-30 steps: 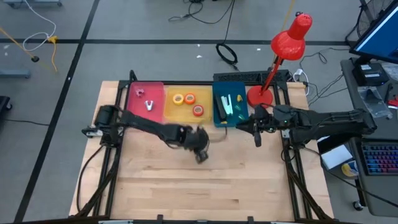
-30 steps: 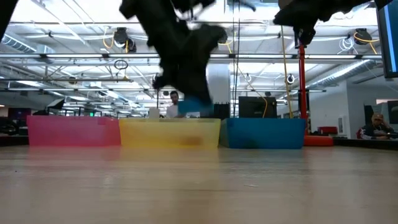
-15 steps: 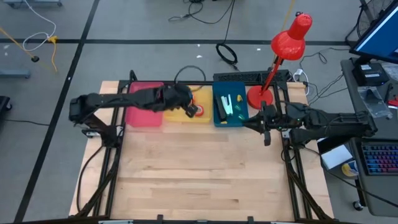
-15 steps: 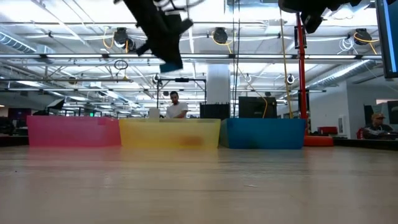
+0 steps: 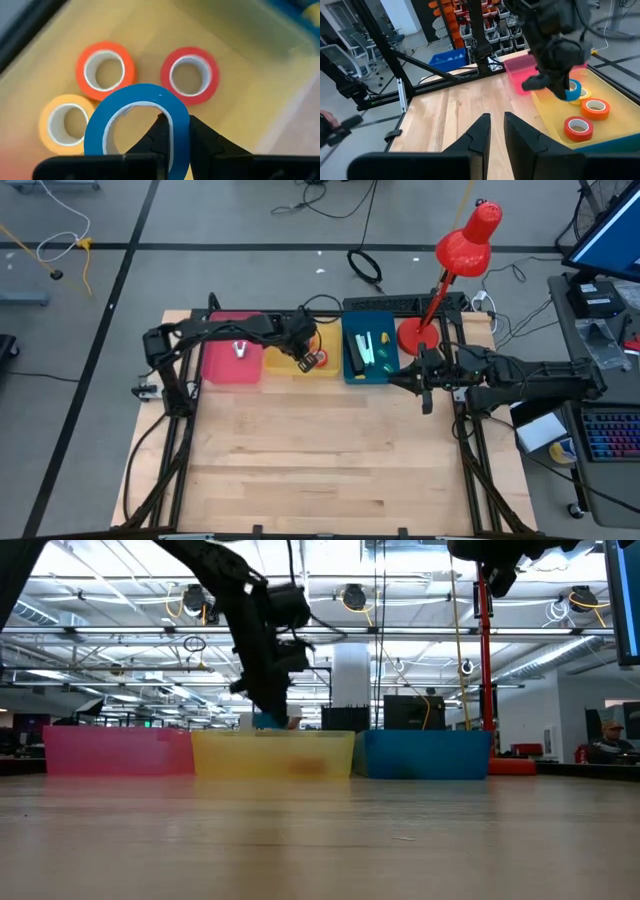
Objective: Pick and place Stapler, Stapler remover, tape
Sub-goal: Put the blue tape into the yellow bin
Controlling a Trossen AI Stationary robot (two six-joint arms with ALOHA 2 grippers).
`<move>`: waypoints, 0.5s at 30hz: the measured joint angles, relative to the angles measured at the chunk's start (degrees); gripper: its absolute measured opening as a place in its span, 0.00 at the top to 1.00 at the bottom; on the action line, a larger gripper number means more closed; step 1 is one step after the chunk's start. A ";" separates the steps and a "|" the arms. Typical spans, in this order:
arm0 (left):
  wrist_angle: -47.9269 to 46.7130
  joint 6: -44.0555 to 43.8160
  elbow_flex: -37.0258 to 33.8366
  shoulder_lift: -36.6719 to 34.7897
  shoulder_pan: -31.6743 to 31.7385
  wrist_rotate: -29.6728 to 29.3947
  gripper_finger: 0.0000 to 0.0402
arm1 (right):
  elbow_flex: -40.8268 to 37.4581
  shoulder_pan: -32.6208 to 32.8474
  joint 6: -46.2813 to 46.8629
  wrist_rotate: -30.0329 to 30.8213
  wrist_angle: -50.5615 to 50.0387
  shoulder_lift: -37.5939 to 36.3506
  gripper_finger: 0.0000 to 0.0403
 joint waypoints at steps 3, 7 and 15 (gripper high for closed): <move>-0.77 1.10 0.00 2.68 0.59 0.86 0.91 | 0.00 0.00 0.44 0.01 -0.05 -0.02 0.88; -0.80 1.25 0.00 5.36 0.66 1.13 0.91 | 0.00 0.00 0.44 0.02 -0.07 -0.02 0.88; -0.47 1.22 0.00 8.01 0.18 1.42 0.88 | 0.00 0.00 0.45 0.04 0.04 0.00 0.88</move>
